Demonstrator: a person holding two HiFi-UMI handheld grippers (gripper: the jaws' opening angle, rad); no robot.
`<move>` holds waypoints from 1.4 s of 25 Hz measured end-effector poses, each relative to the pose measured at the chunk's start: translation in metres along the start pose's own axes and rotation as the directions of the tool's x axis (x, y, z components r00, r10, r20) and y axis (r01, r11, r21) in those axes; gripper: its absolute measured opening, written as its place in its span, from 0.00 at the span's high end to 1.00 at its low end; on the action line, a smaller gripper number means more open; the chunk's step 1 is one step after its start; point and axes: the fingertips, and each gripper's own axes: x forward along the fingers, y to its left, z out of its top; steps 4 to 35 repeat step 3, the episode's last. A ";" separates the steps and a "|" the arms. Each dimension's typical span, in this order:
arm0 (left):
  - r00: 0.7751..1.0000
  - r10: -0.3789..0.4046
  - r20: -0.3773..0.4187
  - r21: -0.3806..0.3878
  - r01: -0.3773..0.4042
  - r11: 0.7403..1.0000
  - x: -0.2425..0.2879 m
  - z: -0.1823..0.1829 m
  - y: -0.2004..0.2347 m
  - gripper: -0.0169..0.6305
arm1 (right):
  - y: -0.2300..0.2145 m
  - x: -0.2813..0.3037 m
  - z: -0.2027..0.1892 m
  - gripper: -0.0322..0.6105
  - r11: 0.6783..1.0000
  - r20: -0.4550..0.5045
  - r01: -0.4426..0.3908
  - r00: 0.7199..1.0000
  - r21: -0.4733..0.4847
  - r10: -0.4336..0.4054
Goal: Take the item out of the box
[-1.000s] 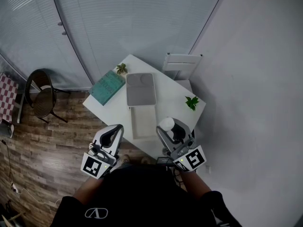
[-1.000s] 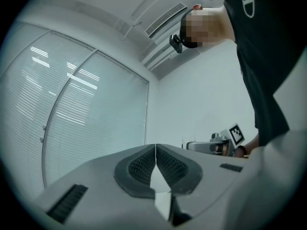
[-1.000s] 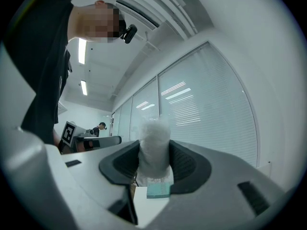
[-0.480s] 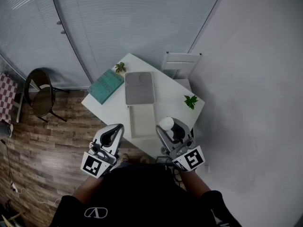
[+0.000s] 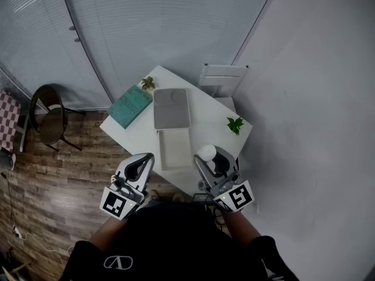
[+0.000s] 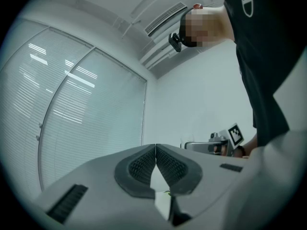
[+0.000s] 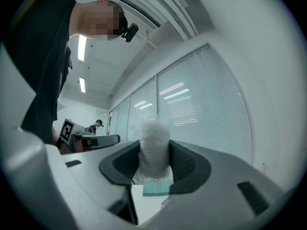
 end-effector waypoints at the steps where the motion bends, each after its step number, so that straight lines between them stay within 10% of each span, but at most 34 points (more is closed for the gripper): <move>1: 1.000 -0.001 0.000 0.000 0.001 1.000 0.000 0.000 -0.001 0.96 | 0.000 0.000 0.000 0.68 1.000 0.001 -0.001 1.000 -0.002 0.001; 35: 1.000 -0.004 -0.001 0.000 0.004 1.000 -0.001 -0.001 -0.002 0.96 | 0.001 -0.001 0.000 0.68 1.000 0.000 -0.003 1.000 -0.007 0.003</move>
